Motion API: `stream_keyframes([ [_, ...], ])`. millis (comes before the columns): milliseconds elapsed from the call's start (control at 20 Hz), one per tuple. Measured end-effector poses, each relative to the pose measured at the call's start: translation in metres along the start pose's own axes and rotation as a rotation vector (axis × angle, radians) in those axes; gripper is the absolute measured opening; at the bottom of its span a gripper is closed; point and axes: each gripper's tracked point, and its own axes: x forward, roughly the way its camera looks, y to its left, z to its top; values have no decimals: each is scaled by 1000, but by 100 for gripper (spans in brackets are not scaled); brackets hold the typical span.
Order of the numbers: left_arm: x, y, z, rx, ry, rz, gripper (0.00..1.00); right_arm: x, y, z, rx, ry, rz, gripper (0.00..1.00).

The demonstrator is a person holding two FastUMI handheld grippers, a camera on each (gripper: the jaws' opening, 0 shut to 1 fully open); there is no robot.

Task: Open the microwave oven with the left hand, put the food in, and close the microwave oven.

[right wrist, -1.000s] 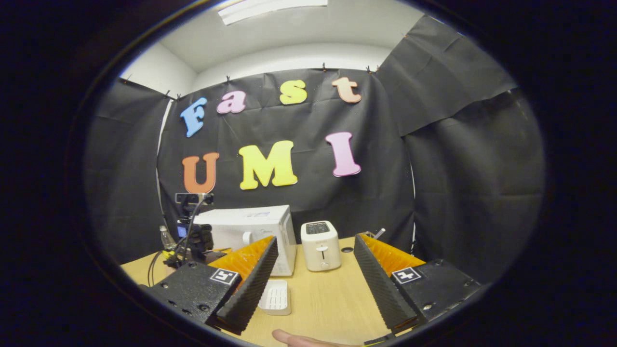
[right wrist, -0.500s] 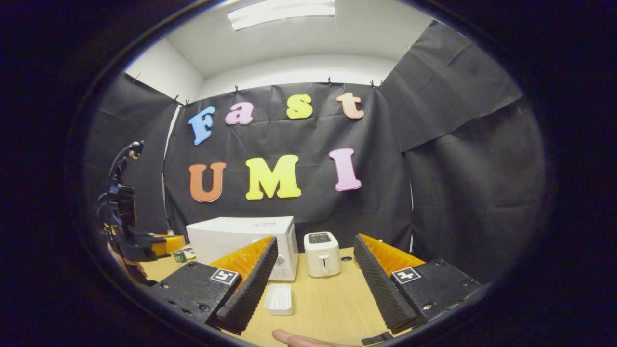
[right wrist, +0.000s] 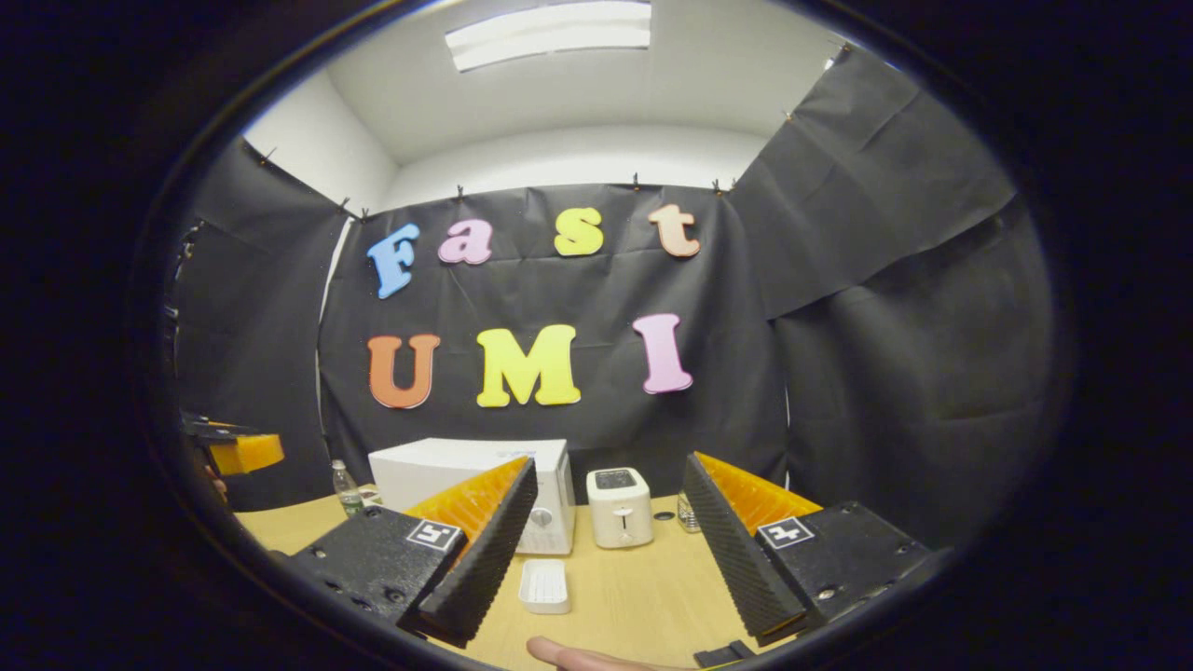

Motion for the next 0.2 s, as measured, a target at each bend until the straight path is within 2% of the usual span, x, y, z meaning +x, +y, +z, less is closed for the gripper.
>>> stream_keyframes([
  [150,-15,7,-1,-5,-4,-8,92,-8,5,7,-18,-10,9,100],
  [200,-19,8,1,-5,-6,-10,92,-11,7,7,-23,-10,12,91],
])
